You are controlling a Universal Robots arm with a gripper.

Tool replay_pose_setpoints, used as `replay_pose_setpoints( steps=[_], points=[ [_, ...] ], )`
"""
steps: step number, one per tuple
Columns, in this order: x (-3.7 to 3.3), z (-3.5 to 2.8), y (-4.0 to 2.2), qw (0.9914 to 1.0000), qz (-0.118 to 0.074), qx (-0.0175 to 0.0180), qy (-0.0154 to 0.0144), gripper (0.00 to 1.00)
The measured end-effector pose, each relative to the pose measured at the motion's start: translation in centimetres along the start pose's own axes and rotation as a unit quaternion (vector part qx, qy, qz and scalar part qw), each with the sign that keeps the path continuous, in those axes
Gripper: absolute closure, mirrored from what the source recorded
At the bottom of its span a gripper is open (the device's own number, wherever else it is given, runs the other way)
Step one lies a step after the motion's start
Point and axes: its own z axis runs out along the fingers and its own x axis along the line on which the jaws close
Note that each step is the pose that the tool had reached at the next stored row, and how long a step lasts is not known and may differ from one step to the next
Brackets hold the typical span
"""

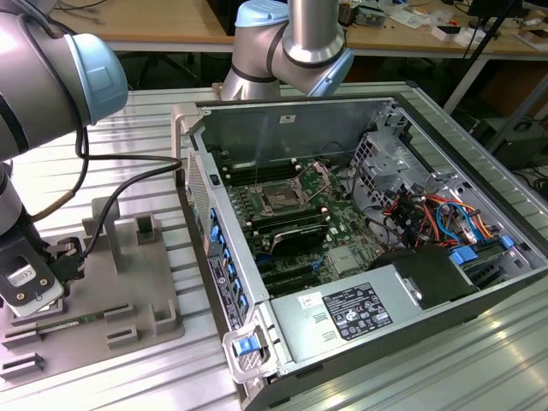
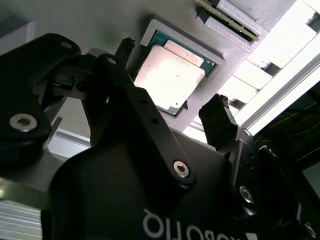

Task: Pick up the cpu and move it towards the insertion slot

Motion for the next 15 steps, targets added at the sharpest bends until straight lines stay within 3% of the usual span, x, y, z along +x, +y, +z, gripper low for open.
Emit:
replay_pose_setpoints(
  steps=[1,3,4,15],
  points=[
    [0.00,0.00,0.00,1.00000,0.000,0.0000,0.0000,0.25],
    [0.00,0.00,0.00,1.00000,0.000,0.0000,0.0000,0.25],
    [0.00,0.01,0.00,1.00000,0.000,0.0000,0.0000,0.32],
    [-0.03,0.19,0.22,0.99999,-0.003,0.0003,0.0004,0.32]
  ],
)
